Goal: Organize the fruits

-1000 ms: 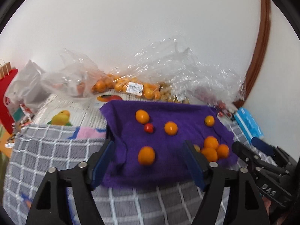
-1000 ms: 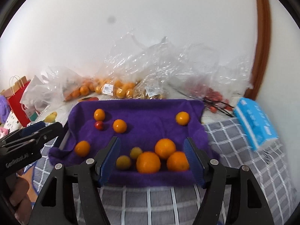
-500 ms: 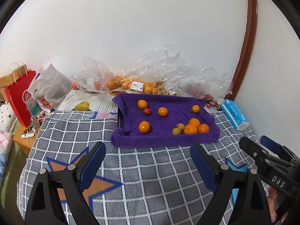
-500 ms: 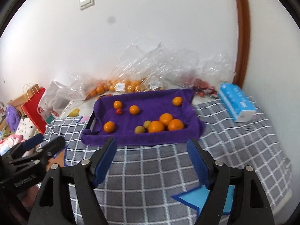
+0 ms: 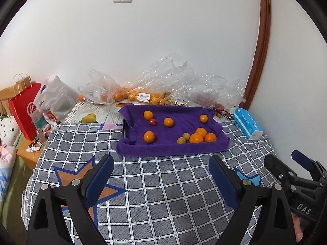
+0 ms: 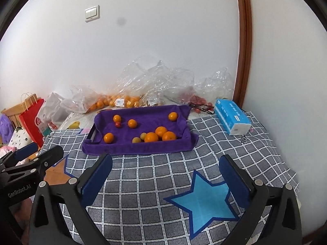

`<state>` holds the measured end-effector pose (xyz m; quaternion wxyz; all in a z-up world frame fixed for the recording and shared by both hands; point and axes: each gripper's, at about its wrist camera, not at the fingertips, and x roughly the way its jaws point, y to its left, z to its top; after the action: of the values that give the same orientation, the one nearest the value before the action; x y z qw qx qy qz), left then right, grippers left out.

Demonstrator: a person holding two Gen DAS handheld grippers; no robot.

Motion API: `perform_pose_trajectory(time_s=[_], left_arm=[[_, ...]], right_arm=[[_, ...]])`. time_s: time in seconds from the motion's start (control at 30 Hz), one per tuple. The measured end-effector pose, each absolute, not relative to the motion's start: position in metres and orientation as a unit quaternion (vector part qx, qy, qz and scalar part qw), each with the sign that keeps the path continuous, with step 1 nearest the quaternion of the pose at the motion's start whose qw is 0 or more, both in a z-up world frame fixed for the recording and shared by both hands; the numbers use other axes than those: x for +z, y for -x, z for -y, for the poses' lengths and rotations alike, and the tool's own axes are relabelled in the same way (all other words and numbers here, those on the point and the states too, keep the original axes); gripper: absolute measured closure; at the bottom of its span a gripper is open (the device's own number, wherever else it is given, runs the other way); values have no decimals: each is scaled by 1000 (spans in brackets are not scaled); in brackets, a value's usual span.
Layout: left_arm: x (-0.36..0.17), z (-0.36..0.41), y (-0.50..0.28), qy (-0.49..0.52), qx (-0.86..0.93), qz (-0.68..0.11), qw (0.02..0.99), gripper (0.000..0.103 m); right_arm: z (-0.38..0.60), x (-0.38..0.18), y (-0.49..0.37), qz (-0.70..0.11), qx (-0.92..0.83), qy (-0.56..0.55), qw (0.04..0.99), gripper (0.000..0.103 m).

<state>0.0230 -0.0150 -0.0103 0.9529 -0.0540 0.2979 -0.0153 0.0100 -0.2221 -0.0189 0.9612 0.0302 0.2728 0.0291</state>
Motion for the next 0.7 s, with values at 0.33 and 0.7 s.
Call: perform_pose_trajectory(time_s=[0.33,0.7], left_arm=[[-13,15,-22,48,-15,-302,952,9],[-9,16,-16,46,-22,-296,954,9]], right_arm=[[220,-23,-8,-276,27,-29,960,0],[219,-23,-3,-273,24,-22,961,0]])
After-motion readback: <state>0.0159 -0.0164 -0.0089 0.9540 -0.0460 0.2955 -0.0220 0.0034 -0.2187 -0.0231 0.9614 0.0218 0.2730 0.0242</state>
